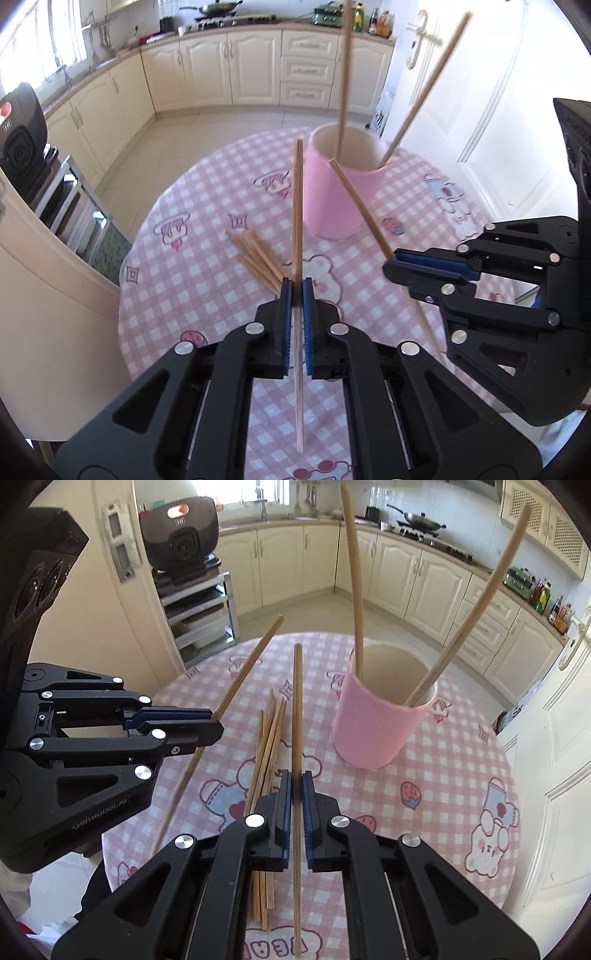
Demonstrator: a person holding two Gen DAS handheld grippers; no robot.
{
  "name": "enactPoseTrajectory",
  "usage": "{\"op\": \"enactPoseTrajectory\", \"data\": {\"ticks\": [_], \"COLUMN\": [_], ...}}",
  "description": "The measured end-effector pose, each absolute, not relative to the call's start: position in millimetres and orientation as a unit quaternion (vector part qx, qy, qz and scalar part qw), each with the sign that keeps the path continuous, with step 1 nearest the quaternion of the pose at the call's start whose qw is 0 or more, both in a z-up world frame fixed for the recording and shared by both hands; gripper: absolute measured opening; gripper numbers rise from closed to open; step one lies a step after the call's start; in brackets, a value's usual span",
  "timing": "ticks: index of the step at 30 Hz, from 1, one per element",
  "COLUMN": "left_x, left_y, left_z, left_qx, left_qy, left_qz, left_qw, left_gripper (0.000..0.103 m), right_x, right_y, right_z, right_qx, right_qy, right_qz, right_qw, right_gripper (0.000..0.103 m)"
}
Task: Organize utensils
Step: 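Raise both chopsticks upright and lower them into the pink cup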
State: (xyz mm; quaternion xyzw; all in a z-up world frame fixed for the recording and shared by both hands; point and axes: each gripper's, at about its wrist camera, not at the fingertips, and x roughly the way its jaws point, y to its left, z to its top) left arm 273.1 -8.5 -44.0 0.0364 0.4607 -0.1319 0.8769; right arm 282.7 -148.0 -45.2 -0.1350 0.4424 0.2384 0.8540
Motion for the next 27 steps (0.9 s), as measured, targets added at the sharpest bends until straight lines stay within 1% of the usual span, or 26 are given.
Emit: {"op": "enactPoseTrajectory", "data": {"ticks": [3,12,17,21,27], "left_x": [256.8,227.1,225.9,231.8,243.6], "left_y": [-12.5,-22.5,-27.1,-31.5,-33.1], "left_z": [-22.7,25.1,42.3,51.5,64.8], "left_qx": [0.034,0.026,0.018,0.01,-0.006], "left_qy": [0.429,0.338,0.308,0.294,0.272], "left_qz": [-0.149,-0.165,-0.166,-0.167,-0.168], "left_qw": [0.89,0.926,0.937,0.941,0.947], "left_gripper": [0.006,0.006,0.006,0.006,0.006], "right_x": [269.8,246.3,243.7,247.4,247.3], "right_y": [-153.5,-178.8,-190.5,-199.1,-203.0], "right_z": [-30.1,23.3,40.9,44.8,52.0], "right_qx": [-0.131,-0.09,-0.061,-0.034,-0.022], "right_qy": [0.422,0.326,0.275,0.242,0.197], "right_qz": [0.242,0.232,0.213,0.198,0.184], "right_qw": [0.864,0.912,0.936,0.949,0.963], "right_gripper": [0.004,0.004,0.004,0.004,0.004]}}
